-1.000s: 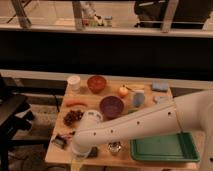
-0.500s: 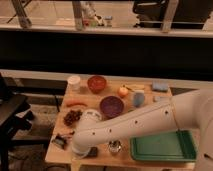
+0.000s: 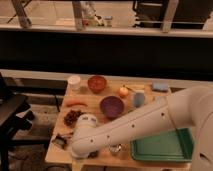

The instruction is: Place eraser in metal cup

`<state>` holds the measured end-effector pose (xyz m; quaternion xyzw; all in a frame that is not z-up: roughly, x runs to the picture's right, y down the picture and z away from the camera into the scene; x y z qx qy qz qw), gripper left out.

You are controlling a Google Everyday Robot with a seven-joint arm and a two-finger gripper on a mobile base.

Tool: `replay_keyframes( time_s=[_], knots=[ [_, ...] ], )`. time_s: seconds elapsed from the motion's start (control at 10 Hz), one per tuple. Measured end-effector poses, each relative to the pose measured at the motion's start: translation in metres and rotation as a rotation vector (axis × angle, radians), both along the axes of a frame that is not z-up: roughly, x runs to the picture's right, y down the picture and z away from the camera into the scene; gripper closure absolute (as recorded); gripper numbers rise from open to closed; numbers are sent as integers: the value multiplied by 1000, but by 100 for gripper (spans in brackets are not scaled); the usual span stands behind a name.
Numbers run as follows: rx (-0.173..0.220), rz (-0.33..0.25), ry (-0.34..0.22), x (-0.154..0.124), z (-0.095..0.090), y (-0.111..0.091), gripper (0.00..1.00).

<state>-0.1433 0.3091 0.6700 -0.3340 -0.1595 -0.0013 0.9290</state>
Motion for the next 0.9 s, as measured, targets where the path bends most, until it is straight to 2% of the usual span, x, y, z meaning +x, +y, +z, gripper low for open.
replay_keyframes(
  time_s=[0.3,0.6,0.9],
  knots=[
    [-10,17,-22,4,9,2,20],
    [-36,67,-52,14,21,1,20],
    [-44,82,-66,21,30,3,20]
  ],
)
